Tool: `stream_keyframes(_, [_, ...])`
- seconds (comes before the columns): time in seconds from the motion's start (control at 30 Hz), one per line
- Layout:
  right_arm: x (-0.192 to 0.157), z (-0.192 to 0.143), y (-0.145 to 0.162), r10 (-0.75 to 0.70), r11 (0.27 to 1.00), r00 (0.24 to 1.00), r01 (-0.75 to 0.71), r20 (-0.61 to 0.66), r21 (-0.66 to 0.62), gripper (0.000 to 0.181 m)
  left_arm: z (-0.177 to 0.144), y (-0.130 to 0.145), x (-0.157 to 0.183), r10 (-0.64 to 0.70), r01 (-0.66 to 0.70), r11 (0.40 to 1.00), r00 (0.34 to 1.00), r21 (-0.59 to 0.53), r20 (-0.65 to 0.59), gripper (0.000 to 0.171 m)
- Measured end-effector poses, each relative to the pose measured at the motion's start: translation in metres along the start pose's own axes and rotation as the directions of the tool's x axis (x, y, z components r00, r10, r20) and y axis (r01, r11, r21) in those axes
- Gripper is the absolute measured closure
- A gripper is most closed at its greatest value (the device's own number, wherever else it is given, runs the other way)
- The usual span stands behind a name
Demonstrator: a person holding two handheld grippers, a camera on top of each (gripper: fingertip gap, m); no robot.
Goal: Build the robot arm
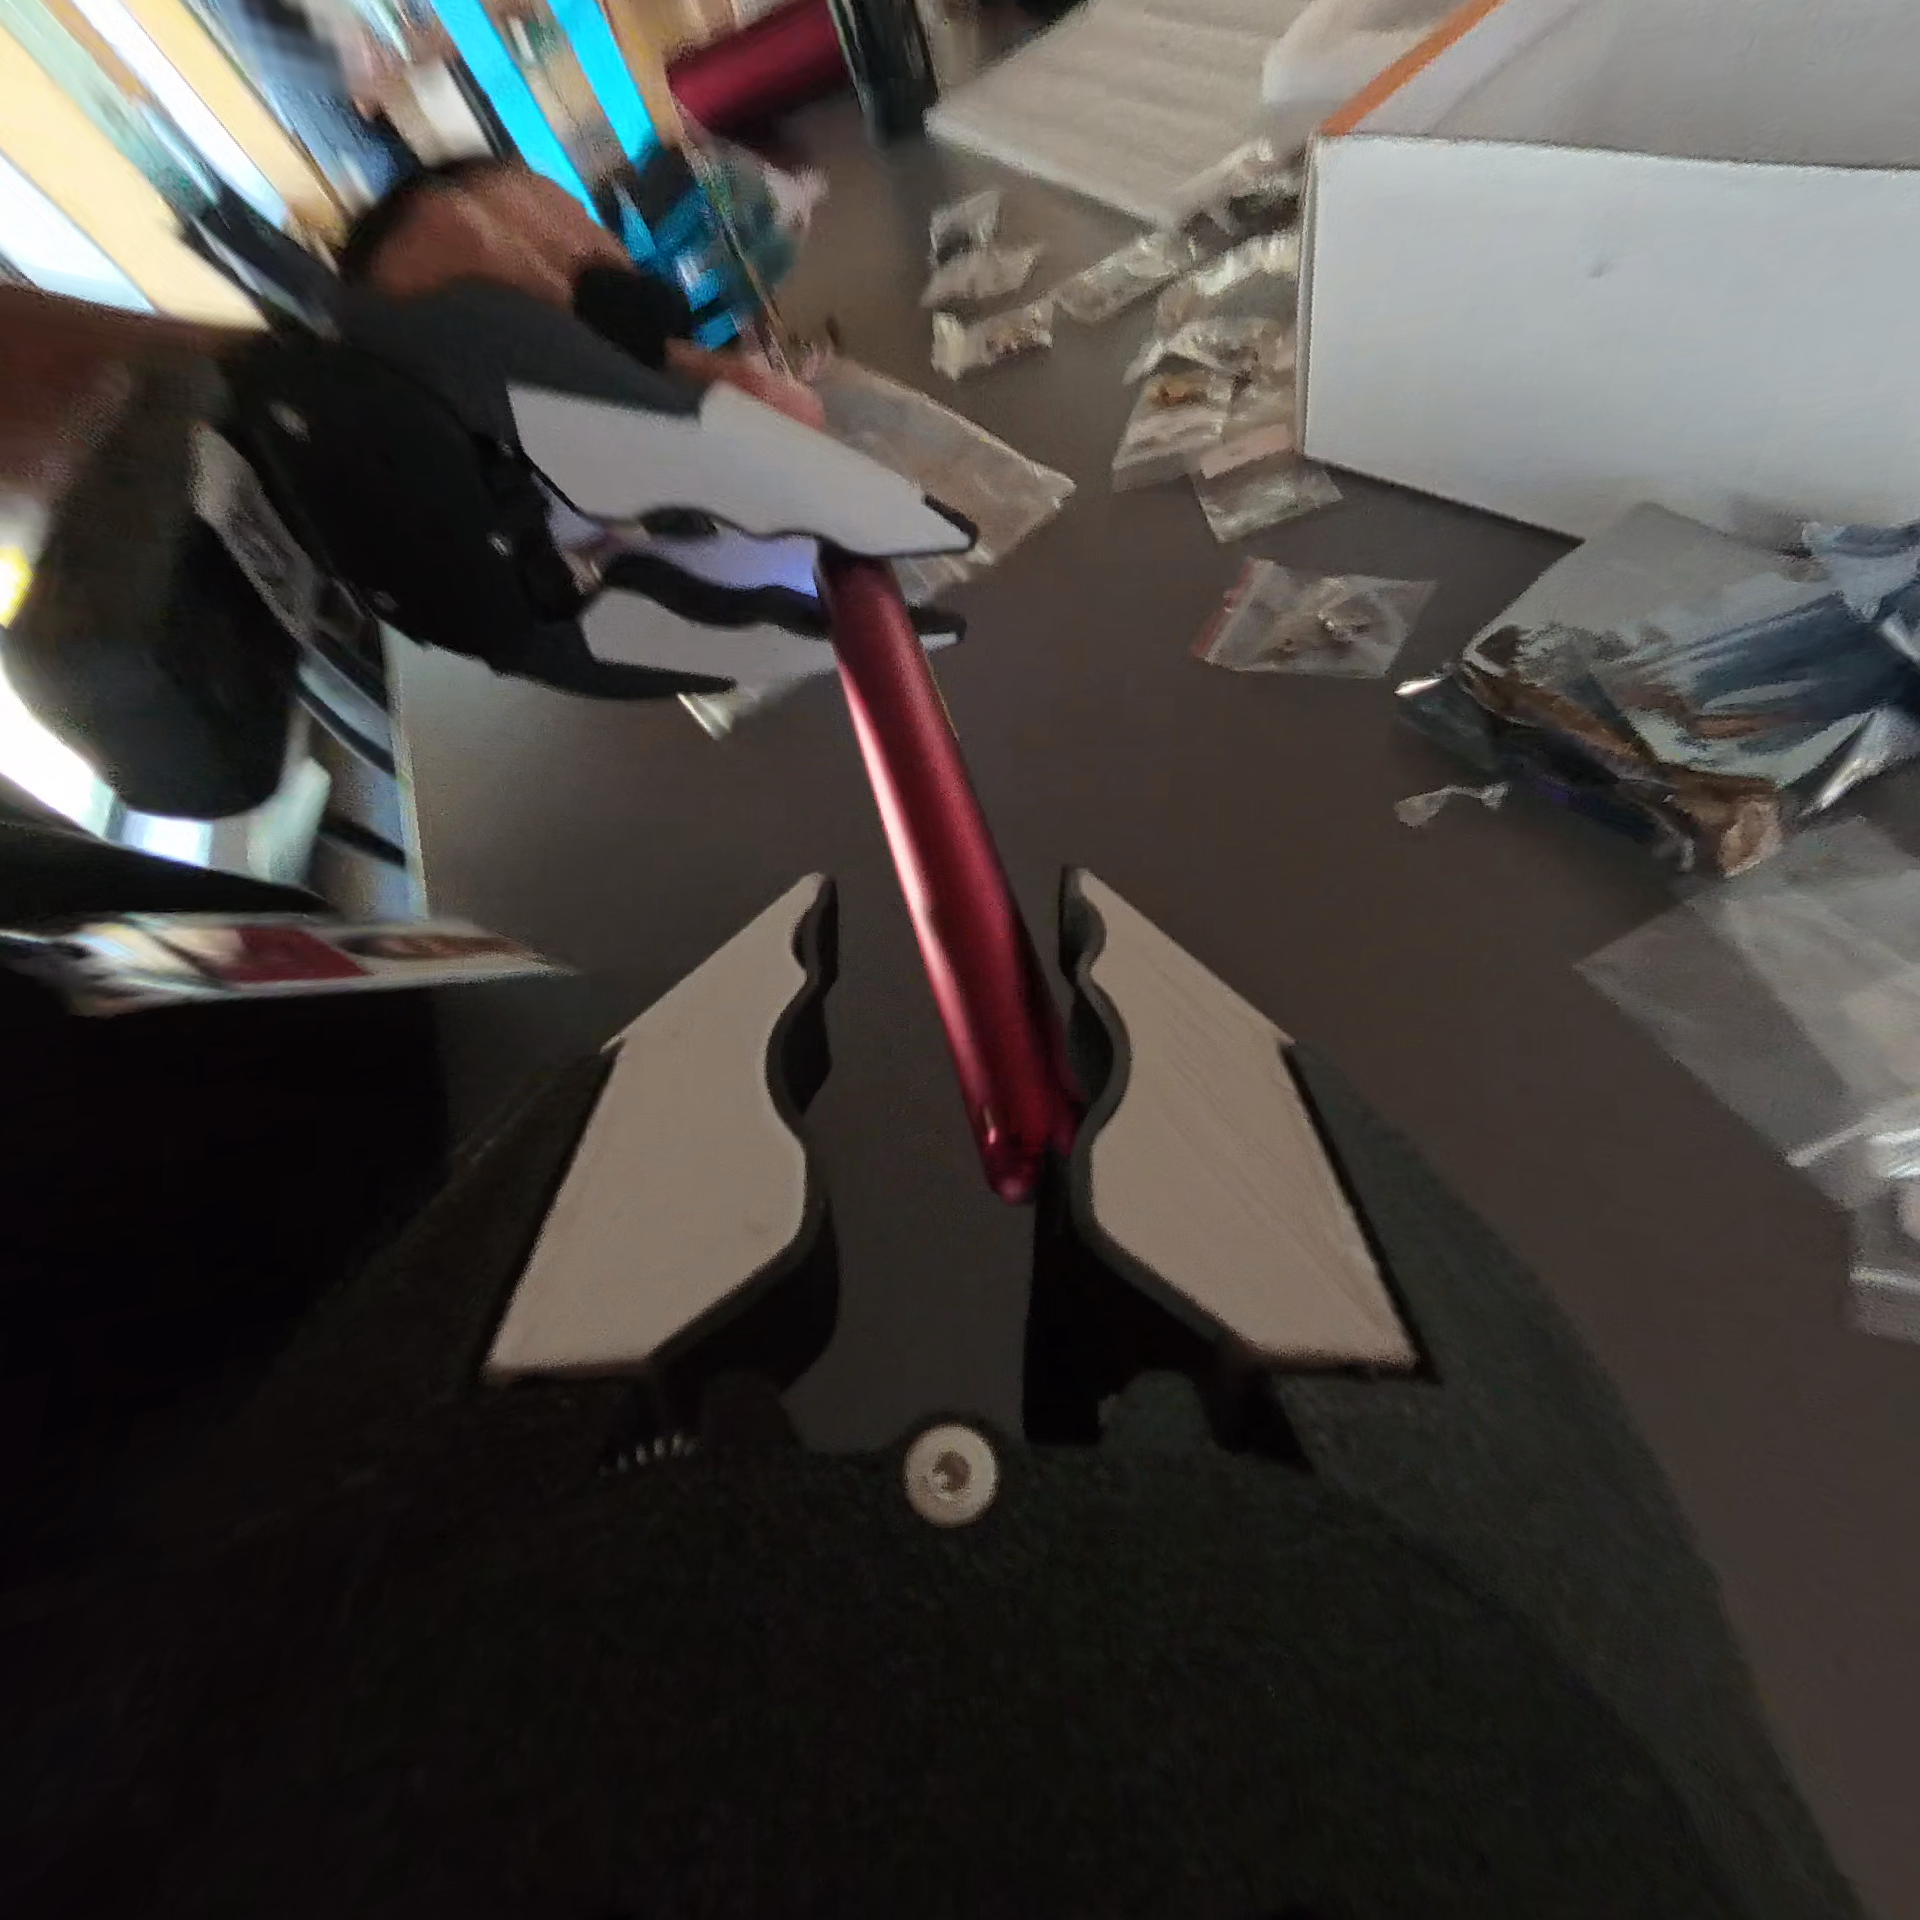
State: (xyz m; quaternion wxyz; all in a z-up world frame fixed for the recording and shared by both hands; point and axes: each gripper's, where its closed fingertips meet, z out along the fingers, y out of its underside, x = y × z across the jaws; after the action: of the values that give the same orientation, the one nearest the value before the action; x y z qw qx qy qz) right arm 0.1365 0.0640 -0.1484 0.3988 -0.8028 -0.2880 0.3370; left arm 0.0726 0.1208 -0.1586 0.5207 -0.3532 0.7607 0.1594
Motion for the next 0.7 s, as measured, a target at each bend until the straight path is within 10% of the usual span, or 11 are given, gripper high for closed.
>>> stream_keyframes(0.3, [0.019,0.069,0.012,-0.286,0.908,0.956,0.250,-0.062,-0.337,0.157,0.018,0.014,0.006,0.181,-0.180,0.983,0.983,-0.032,0.042,0.151])
stream_keyframes(0.47, [0.024,0.082,0.019,-0.275,0.900,0.957,0.225,-0.087,-0.373,0.158,-0.015,0.041,0.006,-0.146,0.147,0.982,0.989,-0.121,0.013,0.128])
stream_keyframes(0.57, [0.030,0.084,0.026,-0.288,0.881,0.950,0.213,-0.121,-0.423,0.158,-0.078,0.076,0.000,-0.581,0.579,0.805,0.814,-0.129,0.029,0.124])
stream_keyframes(0.7, [0.033,0.087,0.027,-0.265,0.888,0.952,0.178,-0.155,-0.424,0.159,-0.157,0.119,0.043,-0.924,0.910,0.380,0.369,-0.166,-0.097,0.119])
